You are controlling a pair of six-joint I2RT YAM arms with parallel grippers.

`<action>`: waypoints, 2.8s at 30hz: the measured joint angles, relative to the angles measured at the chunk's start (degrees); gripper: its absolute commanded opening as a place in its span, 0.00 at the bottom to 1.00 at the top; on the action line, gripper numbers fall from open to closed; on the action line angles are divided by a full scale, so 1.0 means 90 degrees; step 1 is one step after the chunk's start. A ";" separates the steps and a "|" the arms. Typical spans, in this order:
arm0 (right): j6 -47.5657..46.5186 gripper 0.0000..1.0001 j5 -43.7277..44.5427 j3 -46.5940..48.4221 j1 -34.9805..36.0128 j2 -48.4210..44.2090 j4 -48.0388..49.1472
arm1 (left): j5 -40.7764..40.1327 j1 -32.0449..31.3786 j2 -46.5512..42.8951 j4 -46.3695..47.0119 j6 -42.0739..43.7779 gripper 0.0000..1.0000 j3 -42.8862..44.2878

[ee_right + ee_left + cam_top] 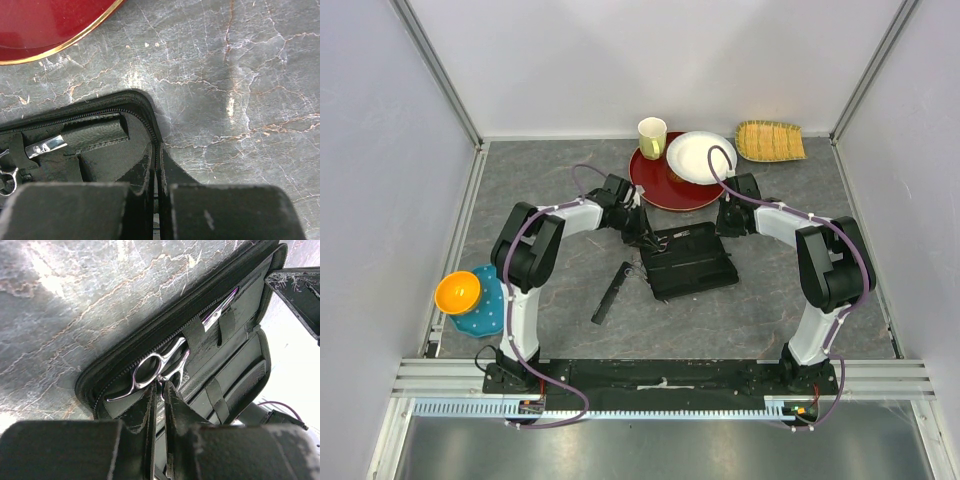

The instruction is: Sort the hair-cutting tools

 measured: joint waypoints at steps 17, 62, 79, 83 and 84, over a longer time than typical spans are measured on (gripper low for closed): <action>0.0277 0.33 0.0119 -0.0027 0.0070 -0.0187 -0.0168 | -0.0862 -0.0177 -0.0304 -0.0457 0.0357 0.50 0.0364; -0.0498 0.21 0.1066 0.1970 0.4014 0.1095 -0.0789 | -0.3395 0.1732 -0.6776 -0.1586 0.1022 0.94 -0.2943; -0.0469 0.31 0.1518 0.2807 0.3976 0.1455 -0.1586 | -0.3106 0.1778 -0.6436 -0.1523 0.1025 0.93 -0.3004; -0.0418 0.31 0.1486 0.2805 0.3966 0.1486 -0.1809 | -0.3033 0.1800 -0.6339 -0.1479 0.1025 0.93 -0.3014; -0.0398 0.31 0.1467 0.2803 0.3963 0.1486 -0.1834 | -0.3009 0.1802 -0.6319 -0.1467 0.1025 0.93 -0.3014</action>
